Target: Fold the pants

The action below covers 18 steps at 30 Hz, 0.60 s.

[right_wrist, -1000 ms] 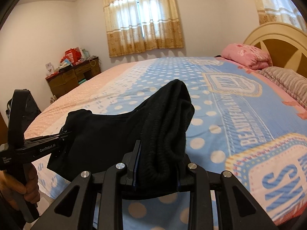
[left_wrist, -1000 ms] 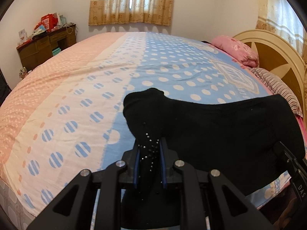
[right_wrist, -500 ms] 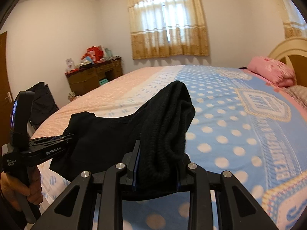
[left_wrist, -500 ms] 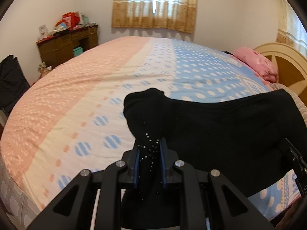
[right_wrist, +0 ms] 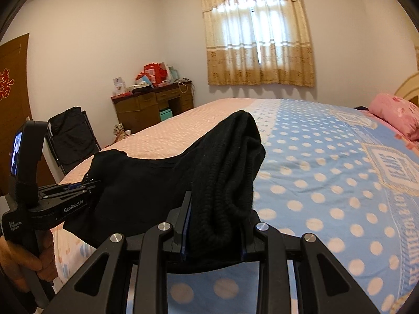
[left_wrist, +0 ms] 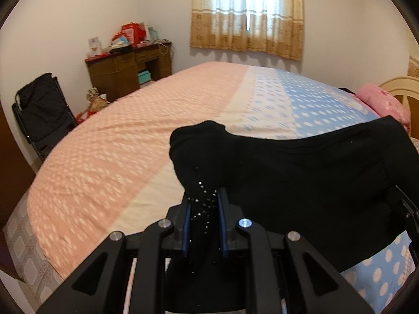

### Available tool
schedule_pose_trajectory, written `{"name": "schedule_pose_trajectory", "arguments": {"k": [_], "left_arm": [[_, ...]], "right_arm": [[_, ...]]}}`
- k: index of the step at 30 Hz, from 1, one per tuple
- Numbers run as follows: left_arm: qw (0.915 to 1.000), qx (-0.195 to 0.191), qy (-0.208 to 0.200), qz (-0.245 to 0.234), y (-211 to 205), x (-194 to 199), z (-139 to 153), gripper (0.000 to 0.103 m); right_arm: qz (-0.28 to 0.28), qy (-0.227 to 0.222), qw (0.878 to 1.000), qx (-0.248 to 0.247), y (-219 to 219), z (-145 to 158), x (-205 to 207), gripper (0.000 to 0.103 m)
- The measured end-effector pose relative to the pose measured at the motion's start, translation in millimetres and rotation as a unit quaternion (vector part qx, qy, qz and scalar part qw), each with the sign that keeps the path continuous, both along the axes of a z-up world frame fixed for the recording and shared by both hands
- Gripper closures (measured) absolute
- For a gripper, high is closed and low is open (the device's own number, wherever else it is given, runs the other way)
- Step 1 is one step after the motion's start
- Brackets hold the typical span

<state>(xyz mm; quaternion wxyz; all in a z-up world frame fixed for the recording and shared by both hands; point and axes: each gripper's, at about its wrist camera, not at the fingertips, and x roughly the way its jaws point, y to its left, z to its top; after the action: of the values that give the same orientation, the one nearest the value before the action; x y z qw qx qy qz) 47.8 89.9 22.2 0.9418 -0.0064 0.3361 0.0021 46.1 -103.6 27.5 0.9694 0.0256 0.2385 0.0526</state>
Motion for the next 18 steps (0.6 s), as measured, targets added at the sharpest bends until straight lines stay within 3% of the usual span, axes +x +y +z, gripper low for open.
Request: {"name": "schedule_pose_trajectory", "arguments": {"k": [6, 11, 18], "left_arm": [[0.9996, 0.007, -0.009, 0.024, 18, 15, 3, 0.085], [0.9982, 0.035, -0.017, 0.045, 27, 26, 4, 0.085], [0.9966, 0.054, 0.017, 0.059, 36, 51, -24, 0.084]], "right_arm": [[0.013, 0.006, 1.0, 0.011, 16, -7, 32, 0.074], [0.022, 0.02, 1.0, 0.008, 33, -20, 59, 0.074], [0.017, 0.085, 0.996, -0.028, 38, -62, 102, 0.074]]}}
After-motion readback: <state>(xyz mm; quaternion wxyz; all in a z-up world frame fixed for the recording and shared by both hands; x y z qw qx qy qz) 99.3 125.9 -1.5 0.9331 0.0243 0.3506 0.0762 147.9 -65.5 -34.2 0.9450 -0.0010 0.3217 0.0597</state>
